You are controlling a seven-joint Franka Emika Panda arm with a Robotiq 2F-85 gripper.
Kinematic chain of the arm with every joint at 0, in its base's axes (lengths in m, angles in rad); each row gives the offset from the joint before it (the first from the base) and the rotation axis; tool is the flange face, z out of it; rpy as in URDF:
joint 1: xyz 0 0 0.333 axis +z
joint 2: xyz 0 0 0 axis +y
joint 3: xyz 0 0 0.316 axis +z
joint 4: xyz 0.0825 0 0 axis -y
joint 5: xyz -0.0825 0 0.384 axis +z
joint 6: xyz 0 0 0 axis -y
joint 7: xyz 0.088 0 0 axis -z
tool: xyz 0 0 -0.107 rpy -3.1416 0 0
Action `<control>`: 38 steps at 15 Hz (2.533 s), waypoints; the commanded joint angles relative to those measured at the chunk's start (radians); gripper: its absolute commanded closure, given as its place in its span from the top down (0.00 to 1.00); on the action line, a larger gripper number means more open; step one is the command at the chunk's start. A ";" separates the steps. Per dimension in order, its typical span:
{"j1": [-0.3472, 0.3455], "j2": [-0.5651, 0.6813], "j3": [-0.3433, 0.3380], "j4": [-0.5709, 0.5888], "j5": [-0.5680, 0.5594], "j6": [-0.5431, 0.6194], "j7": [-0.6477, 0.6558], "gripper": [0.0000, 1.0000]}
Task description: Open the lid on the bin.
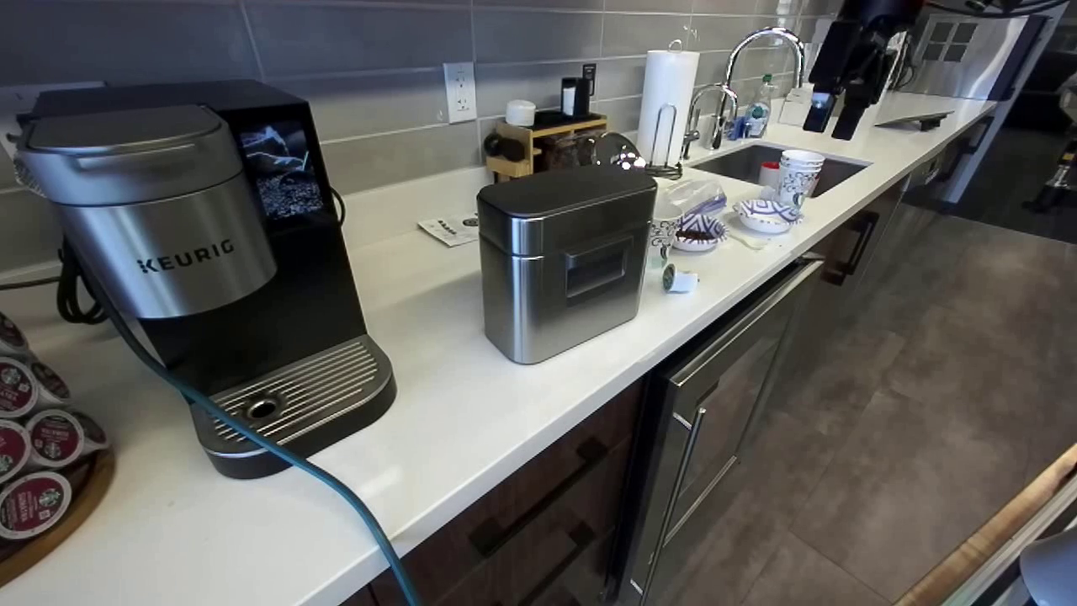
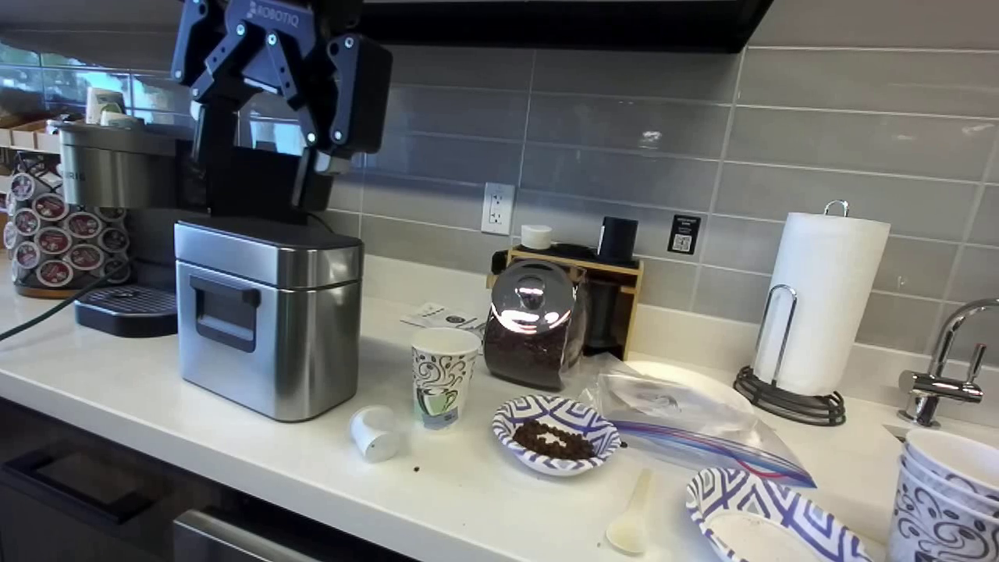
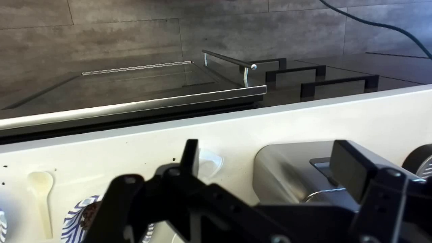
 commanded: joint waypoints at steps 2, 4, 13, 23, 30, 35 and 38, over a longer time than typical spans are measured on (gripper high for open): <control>-0.007 0.053 -0.025 0.045 0.060 0.013 -0.112 1.00; 0.013 0.114 -0.044 0.104 0.081 0.015 -0.254 1.00; -0.030 0.559 -0.003 0.550 0.290 -0.123 -0.748 1.00; -0.084 0.894 0.220 0.941 0.358 -0.285 -0.789 1.00; -0.097 0.999 0.309 1.058 0.404 -0.287 -0.809 1.00; -0.089 1.073 0.355 1.128 0.435 -0.365 -0.780 1.00; -0.085 1.109 0.369 1.164 0.451 -0.410 -0.759 1.00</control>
